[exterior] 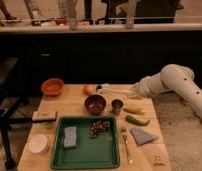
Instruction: Wipe tray with brush
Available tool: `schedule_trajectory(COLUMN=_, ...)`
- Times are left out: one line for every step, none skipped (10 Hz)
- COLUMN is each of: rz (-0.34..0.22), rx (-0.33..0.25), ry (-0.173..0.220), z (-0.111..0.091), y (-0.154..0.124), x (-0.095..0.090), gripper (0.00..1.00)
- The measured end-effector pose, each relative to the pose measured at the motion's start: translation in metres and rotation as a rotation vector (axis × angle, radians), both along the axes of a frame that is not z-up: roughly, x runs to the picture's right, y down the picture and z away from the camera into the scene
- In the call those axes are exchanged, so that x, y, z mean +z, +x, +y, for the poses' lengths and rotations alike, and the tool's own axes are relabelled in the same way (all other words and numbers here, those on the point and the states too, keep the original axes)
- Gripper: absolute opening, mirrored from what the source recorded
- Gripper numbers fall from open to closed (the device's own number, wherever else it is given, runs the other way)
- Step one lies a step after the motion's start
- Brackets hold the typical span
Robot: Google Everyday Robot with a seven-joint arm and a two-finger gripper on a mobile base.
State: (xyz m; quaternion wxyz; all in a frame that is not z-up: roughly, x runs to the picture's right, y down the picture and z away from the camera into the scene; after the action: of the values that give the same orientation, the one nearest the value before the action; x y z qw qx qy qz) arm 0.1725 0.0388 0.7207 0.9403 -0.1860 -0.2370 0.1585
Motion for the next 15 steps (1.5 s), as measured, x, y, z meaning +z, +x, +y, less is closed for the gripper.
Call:
schedule_trajectory(rz=-0.003, rx=-0.008, ry=-0.012, z=0.01, y=0.0, x=-0.007, gripper=0.0)
schedule_trajectory(rz=-0.008, rx=-0.017, ry=-0.031, z=0.027, y=-0.001, x=-0.017, gripper=0.0)
schedule_trajectory(rz=-0.011, rx=-0.019, ry=-0.05, z=0.042, y=0.001, x=-0.025, gripper=0.0)
schedule_trajectory(rz=-0.018, rx=-0.021, ry=-0.07, z=0.054, y=0.001, x=-0.031, gripper=0.0)
schedule_trajectory(rz=-0.022, rx=-0.024, ry=-0.078, z=0.058, y=0.0, x=-0.033, gripper=0.0)
schedule_trajectory(rz=-0.024, rx=-0.026, ry=-0.078, z=0.058, y=-0.001, x=-0.032, gripper=0.0)
schedule_trajectory(rz=-0.024, rx=-0.026, ry=-0.077, z=0.058, y=-0.001, x=-0.032, gripper=0.0)
schedule_trajectory(rz=-0.023, rx=-0.025, ry=-0.077, z=0.058, y=0.0, x=-0.033, gripper=0.0)
schedule_trajectory(rz=-0.023, rx=-0.025, ry=-0.077, z=0.058, y=-0.001, x=-0.033, gripper=0.0)
schedule_trajectory(rz=-0.023, rx=-0.026, ry=-0.077, z=0.057, y=-0.001, x=-0.032, gripper=0.0)
schedule_trajectory(rz=-0.022, rx=-0.029, ry=-0.079, z=0.057, y=-0.001, x=-0.032, gripper=0.0)
schedule_trajectory(rz=-0.021, rx=-0.063, ry=-0.101, z=0.063, y=-0.004, x=-0.031, gripper=0.0)
schedule_trajectory(rz=-0.028, rx=-0.097, ry=-0.125, z=0.073, y=-0.012, x=-0.032, gripper=0.0)
schedule_trajectory(rz=-0.028, rx=-0.124, ry=-0.149, z=0.086, y=-0.015, x=-0.035, gripper=0.0)
schedule_trajectory(rz=-0.027, rx=-0.153, ry=-0.175, z=0.102, y=-0.019, x=-0.041, gripper=0.0)
